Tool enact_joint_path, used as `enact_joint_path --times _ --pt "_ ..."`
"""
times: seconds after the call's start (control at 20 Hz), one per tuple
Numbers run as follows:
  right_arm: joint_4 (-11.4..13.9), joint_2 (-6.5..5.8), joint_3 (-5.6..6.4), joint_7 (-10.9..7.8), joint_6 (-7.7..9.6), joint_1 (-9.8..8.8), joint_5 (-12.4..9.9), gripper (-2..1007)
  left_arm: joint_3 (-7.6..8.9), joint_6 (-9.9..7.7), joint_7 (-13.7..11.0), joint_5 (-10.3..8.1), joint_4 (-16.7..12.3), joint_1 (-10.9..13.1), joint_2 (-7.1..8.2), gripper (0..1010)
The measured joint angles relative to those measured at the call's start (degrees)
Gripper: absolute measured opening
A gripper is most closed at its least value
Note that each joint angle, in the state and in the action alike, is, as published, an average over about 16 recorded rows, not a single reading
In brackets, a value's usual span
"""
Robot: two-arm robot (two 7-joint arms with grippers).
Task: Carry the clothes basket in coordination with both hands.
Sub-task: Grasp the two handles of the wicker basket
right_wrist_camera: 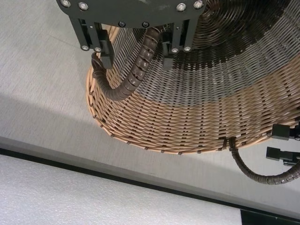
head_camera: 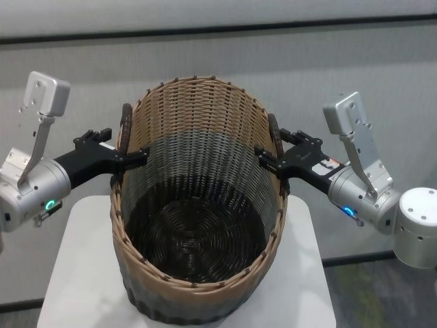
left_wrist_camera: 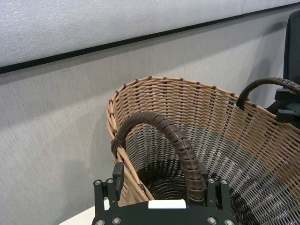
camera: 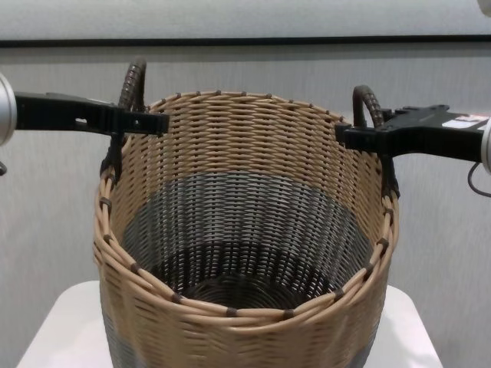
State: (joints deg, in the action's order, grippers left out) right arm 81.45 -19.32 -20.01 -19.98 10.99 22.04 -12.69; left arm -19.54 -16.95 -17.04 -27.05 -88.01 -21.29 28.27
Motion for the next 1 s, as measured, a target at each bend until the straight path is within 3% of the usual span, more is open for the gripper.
enact_joint_path --times 0.4,0.7,1.0 --pt "0.05 -0.03 0.03 0.01 -0.03 -0.04 0.0 404 0.0 0.0 0.0 0.0 0.0 0.0 0.0 797" --pt "0.08 -0.04 0.04 0.0 -0.04 -0.06 0.0 211 0.0 0.0 0.0 0.0 0.0 0.0 0.0 585" --pt "0.1 -0.05 0.04 0.0 -0.04 -0.08 0.0 97 0.0 0.0 0.0 0.0 0.0 0.0 0.0 332"
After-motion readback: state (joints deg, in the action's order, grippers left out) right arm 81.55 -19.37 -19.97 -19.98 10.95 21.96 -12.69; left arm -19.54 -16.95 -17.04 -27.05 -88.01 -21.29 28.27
